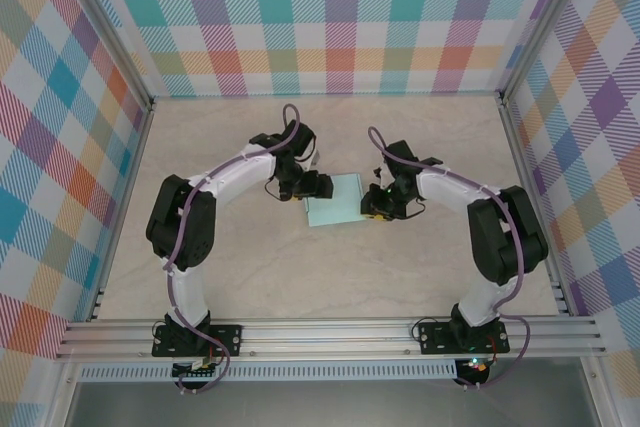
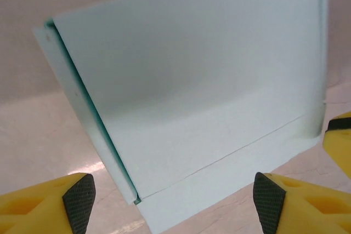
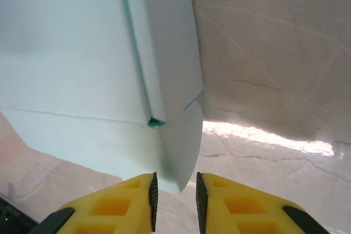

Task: Fold the paper box

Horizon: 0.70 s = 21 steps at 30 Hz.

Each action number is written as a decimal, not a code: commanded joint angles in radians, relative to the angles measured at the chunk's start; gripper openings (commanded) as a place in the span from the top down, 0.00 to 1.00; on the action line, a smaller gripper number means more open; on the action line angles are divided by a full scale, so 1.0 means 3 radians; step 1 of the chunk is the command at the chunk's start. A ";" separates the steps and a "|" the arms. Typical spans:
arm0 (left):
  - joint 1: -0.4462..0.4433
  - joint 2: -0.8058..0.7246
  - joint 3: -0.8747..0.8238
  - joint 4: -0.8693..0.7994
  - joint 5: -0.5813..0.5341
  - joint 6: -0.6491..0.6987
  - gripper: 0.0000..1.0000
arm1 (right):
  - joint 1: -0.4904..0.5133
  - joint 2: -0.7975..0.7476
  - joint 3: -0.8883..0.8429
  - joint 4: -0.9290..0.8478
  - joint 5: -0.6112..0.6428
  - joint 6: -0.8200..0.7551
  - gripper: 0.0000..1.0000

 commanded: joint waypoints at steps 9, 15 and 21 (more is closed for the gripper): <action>0.0104 0.0361 0.0675 -0.0077 -0.0403 0.0747 0.18 | 0.0017 -0.0352 0.0121 -0.0231 0.0112 0.0002 0.72; 0.0111 0.0547 0.0640 0.0066 -0.0231 0.1211 0.16 | 0.0016 -0.0318 -0.0072 -0.0024 -0.0050 0.0105 0.77; 0.0121 0.0636 0.0535 0.0254 -0.0115 0.1288 0.15 | -0.0002 -0.0203 -0.0290 0.0325 -0.0089 0.0008 0.79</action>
